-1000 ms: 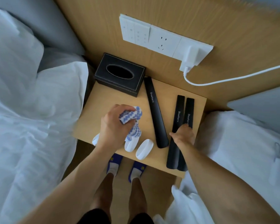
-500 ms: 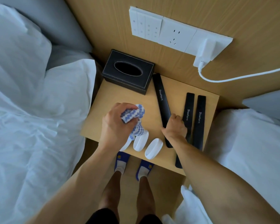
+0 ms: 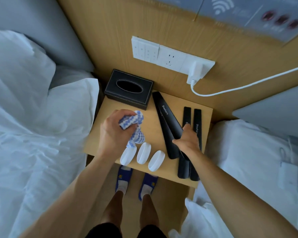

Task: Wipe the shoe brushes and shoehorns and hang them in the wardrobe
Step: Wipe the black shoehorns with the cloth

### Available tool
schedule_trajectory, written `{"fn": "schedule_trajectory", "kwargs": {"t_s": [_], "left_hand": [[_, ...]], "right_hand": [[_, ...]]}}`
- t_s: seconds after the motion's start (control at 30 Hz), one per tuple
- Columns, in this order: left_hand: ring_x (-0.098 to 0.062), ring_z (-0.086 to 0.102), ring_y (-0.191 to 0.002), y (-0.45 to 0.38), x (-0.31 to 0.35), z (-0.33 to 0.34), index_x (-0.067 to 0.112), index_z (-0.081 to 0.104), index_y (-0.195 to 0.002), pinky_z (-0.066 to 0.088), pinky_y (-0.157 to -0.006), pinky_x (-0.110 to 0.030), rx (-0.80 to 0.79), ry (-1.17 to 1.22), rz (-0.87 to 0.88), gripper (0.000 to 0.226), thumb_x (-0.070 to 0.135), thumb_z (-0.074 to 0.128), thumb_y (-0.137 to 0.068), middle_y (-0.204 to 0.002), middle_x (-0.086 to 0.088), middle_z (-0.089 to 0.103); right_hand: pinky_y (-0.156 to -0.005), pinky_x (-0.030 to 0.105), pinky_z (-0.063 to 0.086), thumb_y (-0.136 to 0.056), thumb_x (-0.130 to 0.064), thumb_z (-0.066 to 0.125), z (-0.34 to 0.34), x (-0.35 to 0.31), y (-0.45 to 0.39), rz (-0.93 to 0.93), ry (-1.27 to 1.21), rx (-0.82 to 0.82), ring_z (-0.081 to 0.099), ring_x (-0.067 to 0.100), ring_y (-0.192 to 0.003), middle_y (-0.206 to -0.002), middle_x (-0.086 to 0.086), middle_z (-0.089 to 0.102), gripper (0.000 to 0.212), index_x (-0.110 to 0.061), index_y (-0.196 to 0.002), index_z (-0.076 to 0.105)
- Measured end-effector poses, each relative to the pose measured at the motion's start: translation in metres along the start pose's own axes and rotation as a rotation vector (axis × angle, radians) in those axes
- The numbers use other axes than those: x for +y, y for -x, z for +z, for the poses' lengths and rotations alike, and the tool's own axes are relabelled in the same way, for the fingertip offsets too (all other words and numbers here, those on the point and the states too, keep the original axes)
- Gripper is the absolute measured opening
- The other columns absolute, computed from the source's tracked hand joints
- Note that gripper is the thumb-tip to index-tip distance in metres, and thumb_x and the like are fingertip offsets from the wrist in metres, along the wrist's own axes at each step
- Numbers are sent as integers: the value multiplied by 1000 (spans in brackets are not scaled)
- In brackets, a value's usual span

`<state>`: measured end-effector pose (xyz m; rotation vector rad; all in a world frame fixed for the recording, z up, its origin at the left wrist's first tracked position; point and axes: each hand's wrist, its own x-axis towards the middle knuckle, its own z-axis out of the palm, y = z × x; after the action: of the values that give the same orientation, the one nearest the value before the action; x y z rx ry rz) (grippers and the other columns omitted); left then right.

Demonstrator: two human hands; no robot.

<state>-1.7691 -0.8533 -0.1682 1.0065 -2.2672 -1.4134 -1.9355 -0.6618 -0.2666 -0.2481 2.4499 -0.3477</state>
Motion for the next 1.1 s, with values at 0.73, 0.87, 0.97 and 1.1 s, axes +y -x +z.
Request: {"fn": "schedule_trajectory", "kwargs": {"t_s": [0.73,0.87,0.97,1.1], "left_hand": [[7,63,-86,-40,173,-141,23,73,-106,43,-76,-5,239,-83,493,31,7,72,-80,-94,19,68],[-6,63,-87,-51,225,-162,12,74,-106,47,-77,-11,328,-175,693,24,10,74,-82,-102,2,70],[-11,63,-86,-53,257,-168,8,74,-106,41,-74,-5,360,-211,793,23,9,75,-83,-103,-4,69],[-12,63,-85,-49,293,-174,6,74,-104,44,-74,-11,424,-172,864,22,6,74,-82,-102,-5,69]], "right_hand": [[-101,31,50,-90,12,56,-141,-147,162,-634,-855,-70,68,13,-113,-115,-5,75,49,-30,-112,70],[-99,36,52,-87,15,57,-181,-172,182,-719,-875,36,68,17,-110,-112,-1,75,57,-35,-112,68],[-94,37,54,-84,15,59,-205,-185,193,-749,-862,138,69,12,-103,-106,-4,75,57,-36,-107,67],[-81,25,54,-85,9,62,-226,-197,205,-773,-851,281,71,3,-94,-100,-10,76,52,-40,-104,63]]}}
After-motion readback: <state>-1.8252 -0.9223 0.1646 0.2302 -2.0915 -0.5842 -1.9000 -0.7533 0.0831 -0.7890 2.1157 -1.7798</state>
